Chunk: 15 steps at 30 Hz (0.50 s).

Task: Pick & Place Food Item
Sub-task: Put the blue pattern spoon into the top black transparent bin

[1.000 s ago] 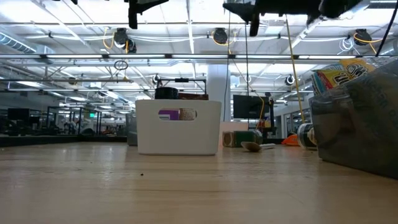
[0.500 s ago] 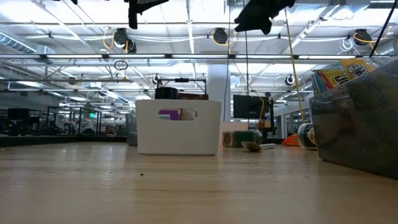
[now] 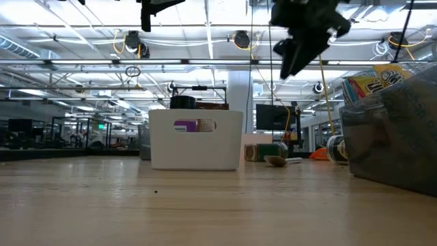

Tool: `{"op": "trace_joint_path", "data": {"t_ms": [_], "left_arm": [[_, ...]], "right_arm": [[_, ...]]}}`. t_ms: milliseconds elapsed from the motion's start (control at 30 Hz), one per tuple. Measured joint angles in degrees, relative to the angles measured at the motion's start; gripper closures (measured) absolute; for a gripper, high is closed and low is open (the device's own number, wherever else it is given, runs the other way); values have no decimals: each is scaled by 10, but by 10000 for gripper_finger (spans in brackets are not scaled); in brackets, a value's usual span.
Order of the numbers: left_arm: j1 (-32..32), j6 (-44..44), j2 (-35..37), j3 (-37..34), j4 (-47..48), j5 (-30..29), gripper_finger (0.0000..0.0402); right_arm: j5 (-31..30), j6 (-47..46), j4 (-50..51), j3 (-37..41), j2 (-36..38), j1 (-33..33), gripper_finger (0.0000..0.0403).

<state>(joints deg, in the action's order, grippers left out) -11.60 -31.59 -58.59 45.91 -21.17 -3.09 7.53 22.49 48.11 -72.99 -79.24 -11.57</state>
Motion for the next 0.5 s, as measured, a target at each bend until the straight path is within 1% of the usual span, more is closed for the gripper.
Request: {"op": "trace_joint_path", "data": {"t_ms": [167,367,433,500], "left_arm": [[0,-3,0,0,0,0,227],[0,-5,0,0,1,1,227],[1,-5,0,0,1,1,227],[0,-5,0,0,1,1,227]], "right_arm": [[0,69,6,0,-64,0,245],[0,128,13,0,-128,0,245],[-8,144,12,0,-147,0,245],[-31,158,5,0,-166,0,245]]}}
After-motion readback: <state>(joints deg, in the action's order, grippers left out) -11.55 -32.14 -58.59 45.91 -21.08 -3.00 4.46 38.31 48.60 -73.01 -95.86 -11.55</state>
